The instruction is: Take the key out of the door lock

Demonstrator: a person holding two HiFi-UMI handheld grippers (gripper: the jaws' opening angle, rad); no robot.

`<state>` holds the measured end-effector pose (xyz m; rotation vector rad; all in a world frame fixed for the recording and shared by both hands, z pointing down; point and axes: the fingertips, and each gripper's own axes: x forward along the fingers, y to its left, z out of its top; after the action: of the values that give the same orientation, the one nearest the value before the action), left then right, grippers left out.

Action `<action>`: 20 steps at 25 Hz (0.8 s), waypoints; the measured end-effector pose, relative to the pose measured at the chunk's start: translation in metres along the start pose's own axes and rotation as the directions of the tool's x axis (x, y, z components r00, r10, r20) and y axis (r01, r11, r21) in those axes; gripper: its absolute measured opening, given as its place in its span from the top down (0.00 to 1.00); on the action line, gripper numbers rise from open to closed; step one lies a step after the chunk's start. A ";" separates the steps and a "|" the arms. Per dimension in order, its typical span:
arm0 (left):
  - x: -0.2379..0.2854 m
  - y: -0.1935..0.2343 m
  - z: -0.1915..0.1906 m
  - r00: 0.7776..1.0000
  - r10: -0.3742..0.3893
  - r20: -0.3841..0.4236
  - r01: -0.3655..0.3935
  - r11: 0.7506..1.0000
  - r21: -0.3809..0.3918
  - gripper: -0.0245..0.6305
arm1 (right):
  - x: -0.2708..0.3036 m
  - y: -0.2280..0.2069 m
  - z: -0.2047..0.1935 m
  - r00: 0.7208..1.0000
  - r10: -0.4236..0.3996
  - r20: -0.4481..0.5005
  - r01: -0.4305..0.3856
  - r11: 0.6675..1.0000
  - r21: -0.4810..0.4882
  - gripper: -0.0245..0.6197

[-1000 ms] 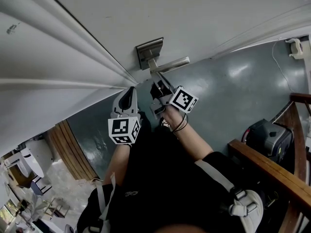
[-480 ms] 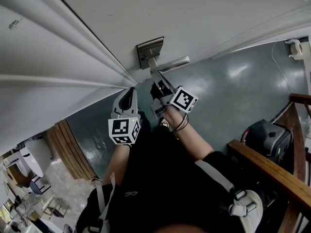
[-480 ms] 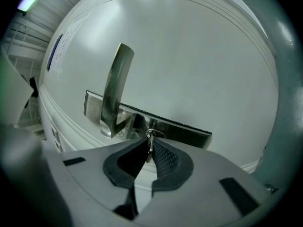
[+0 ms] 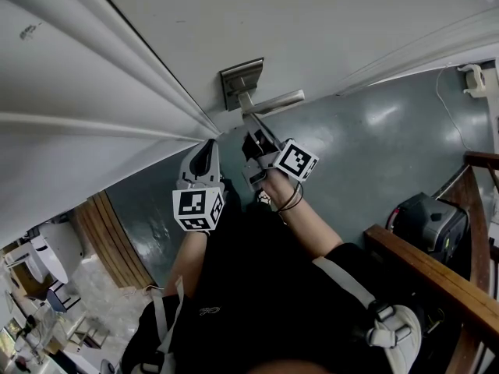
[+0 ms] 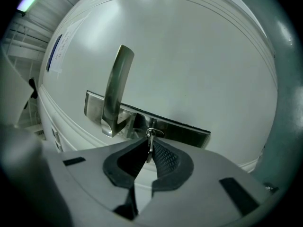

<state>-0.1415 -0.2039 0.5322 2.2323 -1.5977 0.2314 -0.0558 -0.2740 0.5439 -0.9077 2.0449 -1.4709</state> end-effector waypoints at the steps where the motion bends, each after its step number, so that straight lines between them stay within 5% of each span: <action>1: 0.000 -0.001 0.000 1.000 -0.002 -0.001 0.002 1.000 0.000 0.93 | -0.002 -0.001 -0.001 1.000 -0.003 0.002 0.003 1.000 0.007 0.90; 20: -0.009 -0.007 -0.003 1.000 -0.006 -0.002 0.006 1.000 0.008 0.93 | -0.010 0.002 -0.003 1.000 -0.008 0.007 0.007 1.000 0.010 0.90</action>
<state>-0.1380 -0.1937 0.5301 2.2423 -1.5916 0.2386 -0.0516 -0.2645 0.5427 -0.9165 2.0297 -1.4782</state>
